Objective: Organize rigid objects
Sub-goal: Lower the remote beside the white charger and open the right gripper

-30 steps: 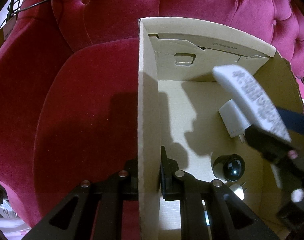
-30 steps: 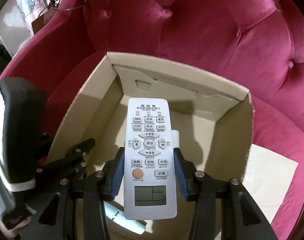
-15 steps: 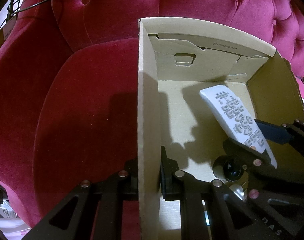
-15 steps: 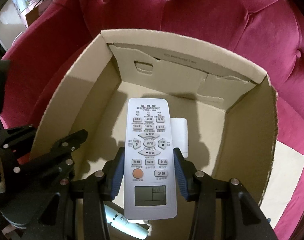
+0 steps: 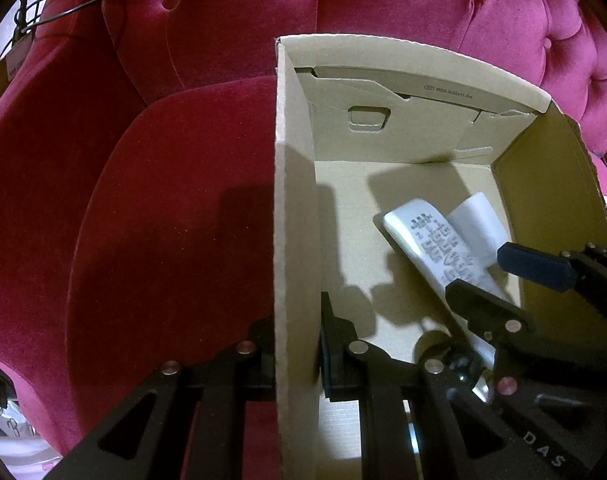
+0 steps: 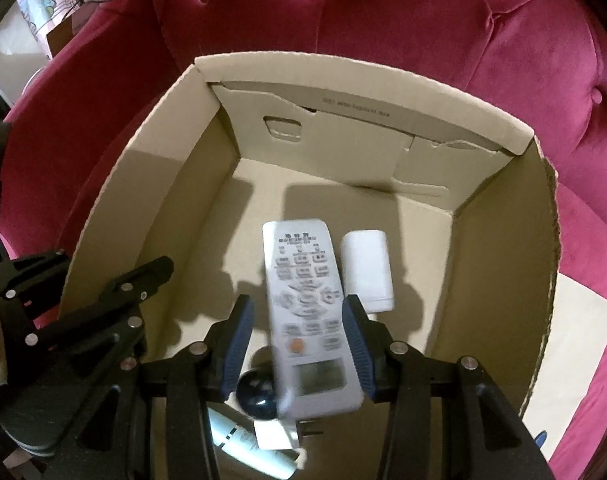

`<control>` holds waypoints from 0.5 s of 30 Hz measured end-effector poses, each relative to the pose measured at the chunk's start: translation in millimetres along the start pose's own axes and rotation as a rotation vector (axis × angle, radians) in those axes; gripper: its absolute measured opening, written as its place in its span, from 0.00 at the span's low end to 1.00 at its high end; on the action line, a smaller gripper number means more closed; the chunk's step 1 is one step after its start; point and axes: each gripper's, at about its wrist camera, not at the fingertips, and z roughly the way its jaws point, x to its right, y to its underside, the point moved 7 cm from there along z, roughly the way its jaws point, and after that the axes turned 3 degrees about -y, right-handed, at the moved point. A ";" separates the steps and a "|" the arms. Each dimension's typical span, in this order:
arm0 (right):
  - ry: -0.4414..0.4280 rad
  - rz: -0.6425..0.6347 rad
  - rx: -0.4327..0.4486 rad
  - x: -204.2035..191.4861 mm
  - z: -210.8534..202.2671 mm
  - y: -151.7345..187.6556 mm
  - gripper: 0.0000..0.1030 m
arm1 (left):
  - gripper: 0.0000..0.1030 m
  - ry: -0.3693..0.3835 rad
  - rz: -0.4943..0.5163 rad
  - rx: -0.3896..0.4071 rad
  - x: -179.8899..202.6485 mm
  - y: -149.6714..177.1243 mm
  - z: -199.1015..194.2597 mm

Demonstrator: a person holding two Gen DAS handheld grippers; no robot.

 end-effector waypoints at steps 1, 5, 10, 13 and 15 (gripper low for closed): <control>0.005 -0.004 0.003 0.2 -0.2 -1.2 0.48 | 0.14 0.000 0.000 0.000 0.4 0.1 0.0; 0.011 -0.008 0.017 -6.0 -1.3 1.2 0.52 | 0.14 0.000 0.000 0.000 0.4 -0.2 -0.1; 0.026 -0.015 0.037 -7.2 -10.3 2.5 0.56 | 0.14 0.000 0.000 0.000 -0.7 -0.5 -0.7; 0.048 -0.029 0.053 -7.9 -21.1 4.0 0.63 | 0.14 0.000 0.001 0.000 -0.4 -0.4 -0.8; 0.066 -0.032 0.058 -4.7 -29.5 5.2 0.68 | 0.14 0.002 0.000 0.000 -0.9 -0.6 -0.7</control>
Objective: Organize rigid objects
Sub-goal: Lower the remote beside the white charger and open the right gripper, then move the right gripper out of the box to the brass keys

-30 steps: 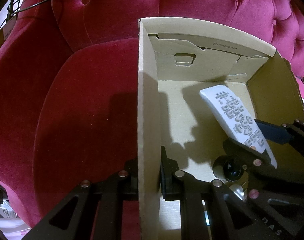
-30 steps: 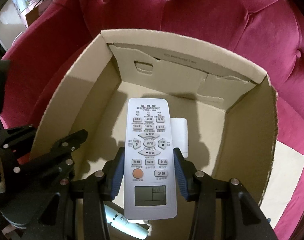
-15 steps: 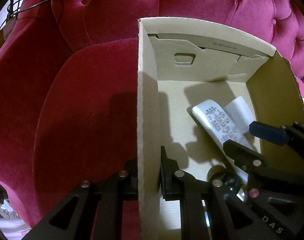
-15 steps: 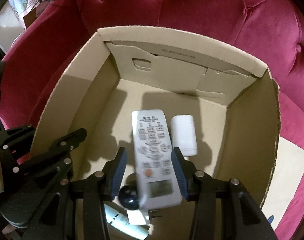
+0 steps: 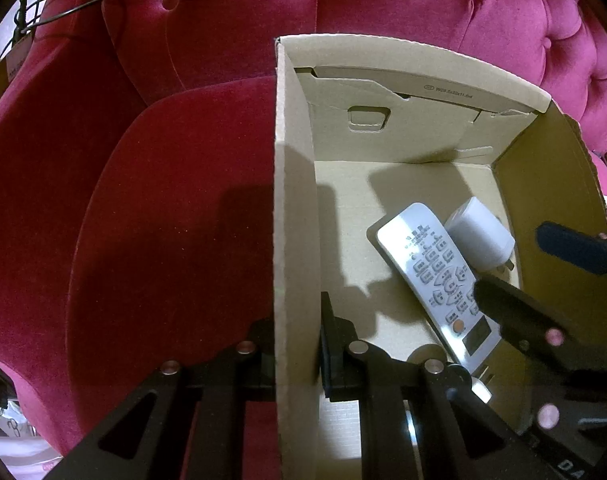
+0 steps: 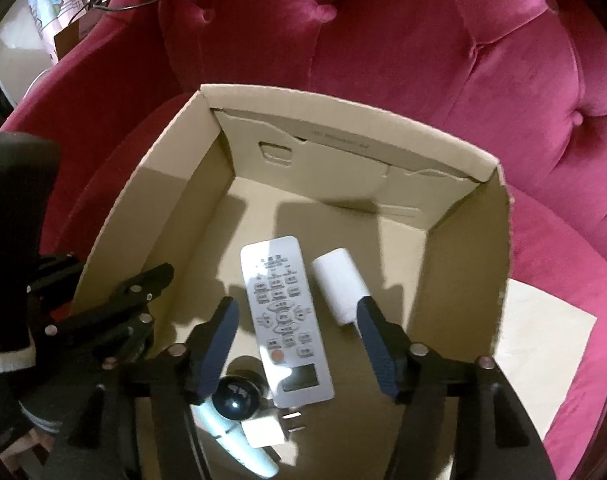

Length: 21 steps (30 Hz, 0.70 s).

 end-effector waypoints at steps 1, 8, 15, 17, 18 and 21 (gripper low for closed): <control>0.004 0.002 0.000 1.7 -2.2 0.1 0.72 | 0.14 0.001 -0.001 0.000 0.0 -0.2 0.0; 0.027 0.005 0.055 13.7 -22.7 -2.4 0.88 | 0.14 -0.001 0.002 0.000 -0.7 -0.4 -0.2; 0.040 0.029 0.097 25.1 -39.0 -4.5 0.96 | 0.14 -0.002 0.002 0.001 -1.0 -0.3 -0.1; 0.046 0.037 0.109 29.5 -45.3 -4.3 1.00 | 0.14 -0.002 0.003 0.001 -1.0 -0.3 -0.1; 0.048 0.045 0.117 32.7 -48.0 -3.9 1.00 | 0.14 -0.002 0.002 0.001 -1.1 -0.4 0.0; 0.058 0.053 0.127 40.2 -55.3 -2.6 1.00 | 0.14 -0.001 0.001 0.000 -1.3 -0.1 -0.2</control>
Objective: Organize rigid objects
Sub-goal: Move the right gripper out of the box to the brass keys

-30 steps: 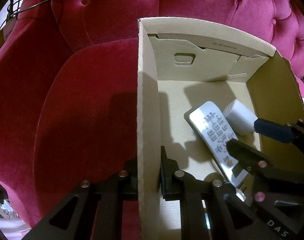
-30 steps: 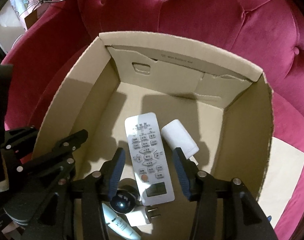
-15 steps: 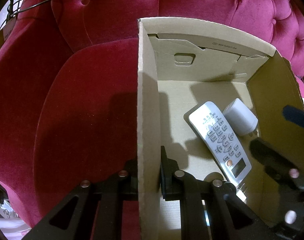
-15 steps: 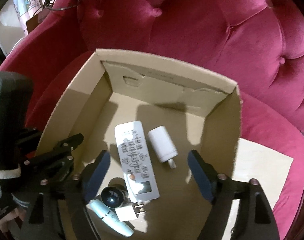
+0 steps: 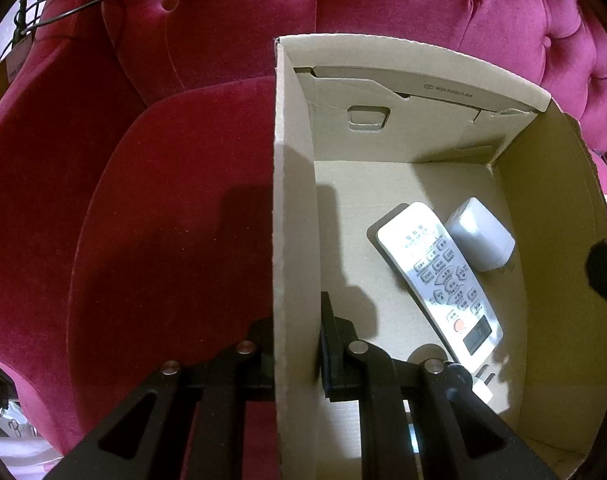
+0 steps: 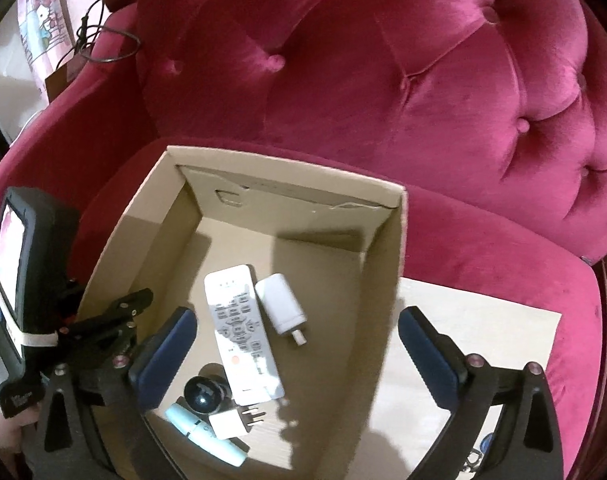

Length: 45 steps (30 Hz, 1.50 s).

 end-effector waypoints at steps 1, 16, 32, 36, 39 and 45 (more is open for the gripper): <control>0.005 0.001 0.005 2.4 -2.7 -0.2 1.00 | 0.14 0.000 0.001 0.000 -0.1 0.0 -0.1; 0.062 0.071 0.030 49.2 -41.0 19.9 1.00 | 0.14 -0.002 0.000 0.000 -1.6 -0.2 -0.3; 0.147 0.190 -0.014 129.1 -60.5 69.5 1.00 | 0.14 -0.006 0.001 0.000 -0.2 0.3 -0.1; 0.174 0.235 -0.036 149.5 -57.8 88.4 1.00 | 0.14 -0.006 0.001 0.000 -0.1 0.2 -0.1; 0.198 0.272 -0.053 164.6 -53.3 104.5 1.00 | 0.14 -0.006 0.001 0.000 -0.1 0.3 0.0; 0.231 0.344 -0.104 189.3 -38.0 139.3 1.00 | 0.14 -0.007 0.002 0.000 -0.2 0.2 0.0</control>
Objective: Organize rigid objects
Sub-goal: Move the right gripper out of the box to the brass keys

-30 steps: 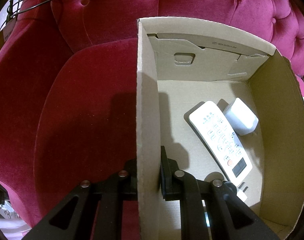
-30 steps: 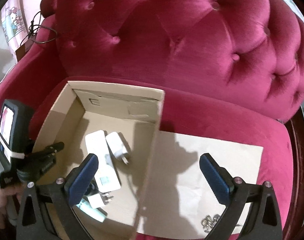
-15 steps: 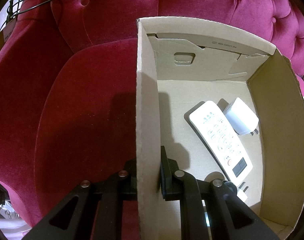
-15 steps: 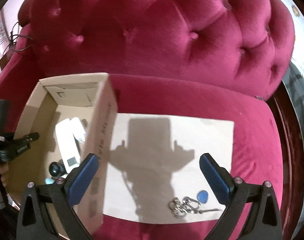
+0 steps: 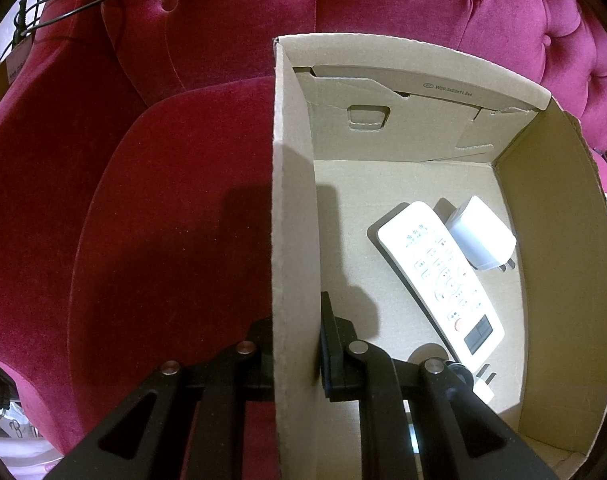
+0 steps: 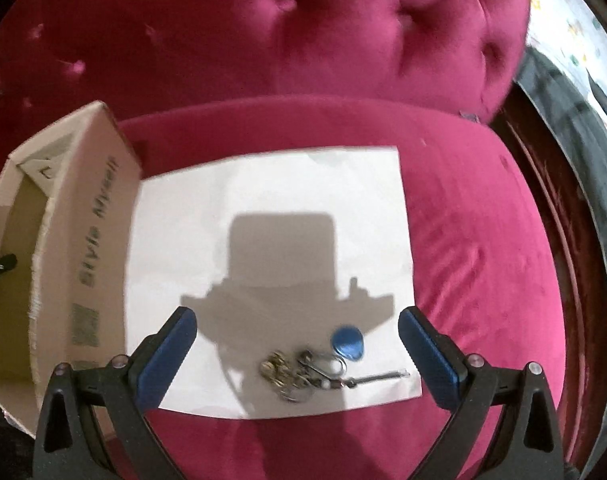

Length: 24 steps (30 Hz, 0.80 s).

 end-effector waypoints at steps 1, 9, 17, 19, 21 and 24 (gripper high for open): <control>0.004 0.006 -0.006 2.7 2.9 3.1 1.00 | 0.14 0.000 0.000 0.000 0.3 0.1 0.0; -0.004 0.028 -0.080 16.9 31.2 31.2 1.00 | 0.14 -0.001 0.000 0.000 0.1 0.0 0.0; -0.029 0.025 -0.121 19.0 51.7 49.6 1.00 | 0.14 -0.002 0.001 0.000 0.9 -0.2 -0.3; -0.031 0.023 -0.132 18.8 56.7 53.9 1.00 | 0.14 -0.002 0.001 0.000 0.6 -0.3 0.1; -0.027 0.022 -0.143 18.2 60.9 57.8 1.00 | 0.14 -0.002 0.000 0.000 0.8 0.0 0.2; -0.020 0.021 -0.157 18.5 67.0 61.1 1.00 | 0.14 -0.002 0.000 -0.001 0.4 0.0 0.4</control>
